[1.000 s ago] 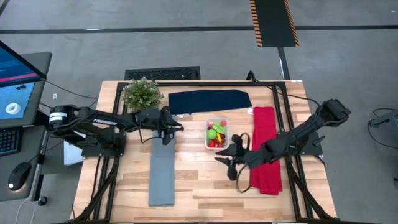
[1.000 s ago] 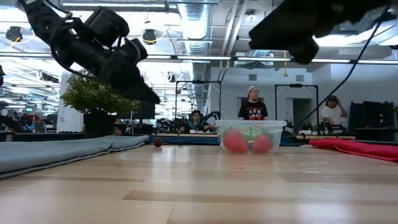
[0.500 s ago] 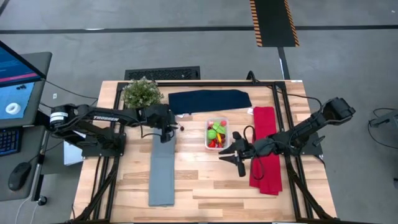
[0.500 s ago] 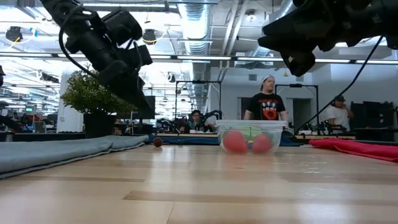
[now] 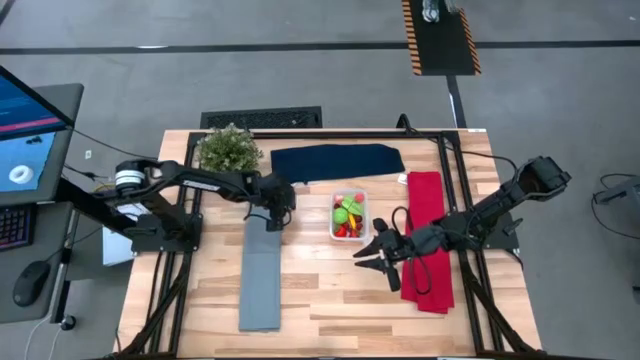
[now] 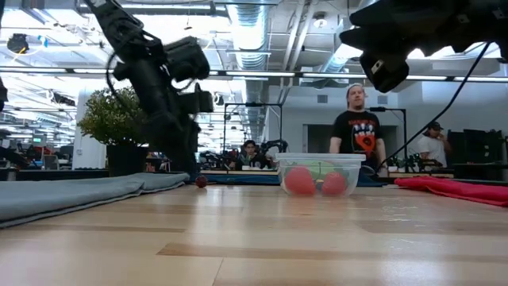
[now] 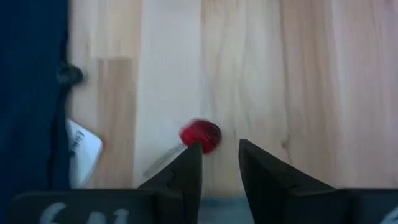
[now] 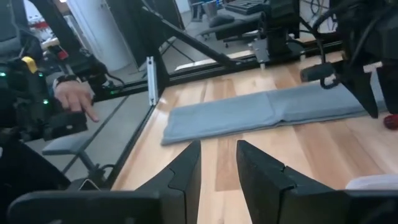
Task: Pick and placing Produce into tupperware
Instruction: Put the red cherry into the transparent bin
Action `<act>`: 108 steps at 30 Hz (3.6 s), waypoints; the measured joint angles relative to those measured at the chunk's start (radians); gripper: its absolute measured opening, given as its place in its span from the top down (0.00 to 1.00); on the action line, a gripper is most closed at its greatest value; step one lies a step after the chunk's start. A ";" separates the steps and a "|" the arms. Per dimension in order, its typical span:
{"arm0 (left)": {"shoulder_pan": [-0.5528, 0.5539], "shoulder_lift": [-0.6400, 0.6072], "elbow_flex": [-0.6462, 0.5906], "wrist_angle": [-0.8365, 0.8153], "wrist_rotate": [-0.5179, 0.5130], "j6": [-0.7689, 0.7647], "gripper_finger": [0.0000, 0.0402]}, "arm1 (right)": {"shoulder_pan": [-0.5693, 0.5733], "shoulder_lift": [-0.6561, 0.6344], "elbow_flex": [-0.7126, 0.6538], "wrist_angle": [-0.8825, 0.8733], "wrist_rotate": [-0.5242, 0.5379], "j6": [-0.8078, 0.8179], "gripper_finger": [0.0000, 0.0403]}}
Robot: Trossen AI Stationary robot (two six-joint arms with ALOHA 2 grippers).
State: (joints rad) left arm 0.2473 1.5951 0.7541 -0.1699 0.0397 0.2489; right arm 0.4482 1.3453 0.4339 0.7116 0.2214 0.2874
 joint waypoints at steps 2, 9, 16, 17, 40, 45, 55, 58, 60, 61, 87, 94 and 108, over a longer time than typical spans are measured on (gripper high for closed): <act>-0.009 0.011 0.012 -0.011 -0.013 0.000 0.74 | 0.010 0.000 0.000 0.008 0.000 0.001 0.69; -0.021 0.010 0.018 -0.010 -0.105 0.018 0.62 | 0.023 0.000 0.000 0.007 0.003 0.011 0.69; -0.024 0.010 0.018 0.004 -0.140 0.041 0.58 | 0.023 0.000 0.000 0.007 0.004 0.010 0.69; -0.024 0.010 0.018 0.004 -0.133 0.049 0.58 | 0.023 0.000 0.000 0.007 0.004 0.010 0.69; -0.018 0.061 0.018 0.046 -0.087 0.100 0.58 | 0.023 0.001 0.000 -0.001 0.012 0.027 0.69; -0.014 0.082 0.018 0.064 -0.051 0.104 0.58 | 0.023 0.001 0.000 -0.005 0.012 0.027 0.69; -0.008 0.103 0.021 0.074 -0.041 0.109 0.62 | 0.022 0.001 0.000 -0.007 0.015 0.027 0.69; -0.008 0.103 0.021 0.072 -0.039 0.108 0.69 | 0.022 0.001 0.000 -0.007 0.015 0.027 0.69; -0.009 0.104 0.021 0.071 -0.037 0.108 0.74 | 0.022 0.001 0.000 -0.006 0.015 0.027 0.69; -0.009 0.104 0.021 0.071 -0.036 0.108 0.77 | 0.022 0.001 0.000 -0.007 0.015 0.027 0.69; -0.052 0.109 0.348 -0.089 0.031 0.109 0.82 | 0.000 0.001 0.000 0.000 0.120 -0.027 0.69; -0.068 0.124 0.380 0.060 0.190 0.052 0.82 | -0.022 0.001 0.000 -0.005 0.119 -0.052 0.69; -0.092 0.300 0.501 0.051 0.245 -0.012 0.75 | 0.039 -0.045 0.000 0.042 0.120 -0.135 0.69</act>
State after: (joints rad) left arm 0.1556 1.8955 1.2546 -0.1186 0.2851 0.2365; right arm 0.4868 1.3002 0.4343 0.7538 0.3412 0.1527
